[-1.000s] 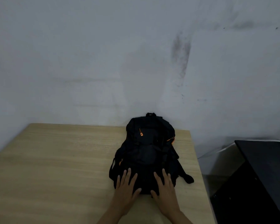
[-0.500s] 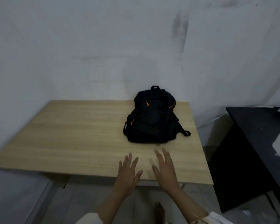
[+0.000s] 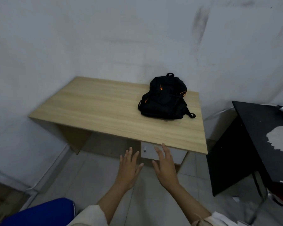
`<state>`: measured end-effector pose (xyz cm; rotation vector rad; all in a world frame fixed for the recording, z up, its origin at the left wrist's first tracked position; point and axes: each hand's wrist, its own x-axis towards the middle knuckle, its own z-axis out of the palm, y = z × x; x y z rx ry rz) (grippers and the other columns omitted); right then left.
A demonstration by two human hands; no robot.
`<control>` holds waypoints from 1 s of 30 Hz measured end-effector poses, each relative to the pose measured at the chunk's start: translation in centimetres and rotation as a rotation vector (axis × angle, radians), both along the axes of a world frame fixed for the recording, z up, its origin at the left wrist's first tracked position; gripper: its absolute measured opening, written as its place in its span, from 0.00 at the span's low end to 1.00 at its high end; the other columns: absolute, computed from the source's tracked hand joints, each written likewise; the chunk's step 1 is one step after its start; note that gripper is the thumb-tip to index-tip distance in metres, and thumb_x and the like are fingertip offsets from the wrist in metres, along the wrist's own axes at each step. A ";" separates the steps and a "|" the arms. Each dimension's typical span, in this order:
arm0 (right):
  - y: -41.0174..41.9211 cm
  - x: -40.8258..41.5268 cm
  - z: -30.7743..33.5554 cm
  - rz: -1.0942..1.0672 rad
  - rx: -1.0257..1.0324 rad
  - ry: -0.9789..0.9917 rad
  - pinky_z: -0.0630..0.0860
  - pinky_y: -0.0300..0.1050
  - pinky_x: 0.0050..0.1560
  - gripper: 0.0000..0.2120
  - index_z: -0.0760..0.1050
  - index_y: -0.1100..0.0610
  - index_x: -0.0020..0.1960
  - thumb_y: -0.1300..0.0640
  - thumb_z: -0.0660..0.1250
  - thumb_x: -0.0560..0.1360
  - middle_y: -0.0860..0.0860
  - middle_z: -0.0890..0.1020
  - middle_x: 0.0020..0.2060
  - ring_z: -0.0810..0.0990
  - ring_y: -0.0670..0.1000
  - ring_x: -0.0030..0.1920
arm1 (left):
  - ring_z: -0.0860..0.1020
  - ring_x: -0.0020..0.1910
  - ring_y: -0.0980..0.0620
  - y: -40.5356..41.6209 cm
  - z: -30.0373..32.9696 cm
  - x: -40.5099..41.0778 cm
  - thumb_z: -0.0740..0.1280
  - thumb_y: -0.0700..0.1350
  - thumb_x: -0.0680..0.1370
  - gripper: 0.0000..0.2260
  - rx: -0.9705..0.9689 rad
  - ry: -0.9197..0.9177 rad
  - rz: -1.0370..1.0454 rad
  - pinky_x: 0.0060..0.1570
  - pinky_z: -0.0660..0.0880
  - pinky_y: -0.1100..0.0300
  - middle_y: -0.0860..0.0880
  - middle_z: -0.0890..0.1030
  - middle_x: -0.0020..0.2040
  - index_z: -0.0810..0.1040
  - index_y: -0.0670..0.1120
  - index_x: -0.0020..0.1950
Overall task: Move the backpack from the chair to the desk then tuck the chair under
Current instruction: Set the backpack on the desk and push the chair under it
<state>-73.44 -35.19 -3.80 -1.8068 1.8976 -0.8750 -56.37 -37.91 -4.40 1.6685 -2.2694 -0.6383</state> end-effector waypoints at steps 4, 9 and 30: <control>3.6 1.1 0.9 0.037 -0.017 0.027 0.57 0.57 0.74 0.26 0.59 0.50 0.74 0.56 0.64 0.79 0.56 0.56 0.76 0.52 0.58 0.76 | 0.44 0.76 0.47 4.6 0.4 1.4 0.31 0.74 0.66 0.45 -0.001 0.012 0.046 0.73 0.40 0.48 0.44 0.45 0.78 0.52 0.50 0.76; 12.0 1.7 1.2 0.052 -0.038 0.040 0.56 0.58 0.74 0.27 0.59 0.51 0.74 0.57 0.64 0.78 0.56 0.56 0.76 0.52 0.59 0.76 | 0.45 0.76 0.47 13.5 -0.5 2.3 0.33 0.73 0.69 0.43 -0.001 0.014 0.089 0.72 0.40 0.47 0.44 0.46 0.78 0.52 0.50 0.76; 34.9 9.7 2.5 0.145 -0.010 -0.042 0.51 0.52 0.75 0.24 0.58 0.49 0.74 0.53 0.61 0.80 0.53 0.56 0.76 0.49 0.54 0.77 | 0.45 0.76 0.49 38.4 -1.6 11.6 0.31 0.74 0.67 0.44 0.025 0.001 0.191 0.74 0.40 0.48 0.50 0.45 0.77 0.52 0.53 0.75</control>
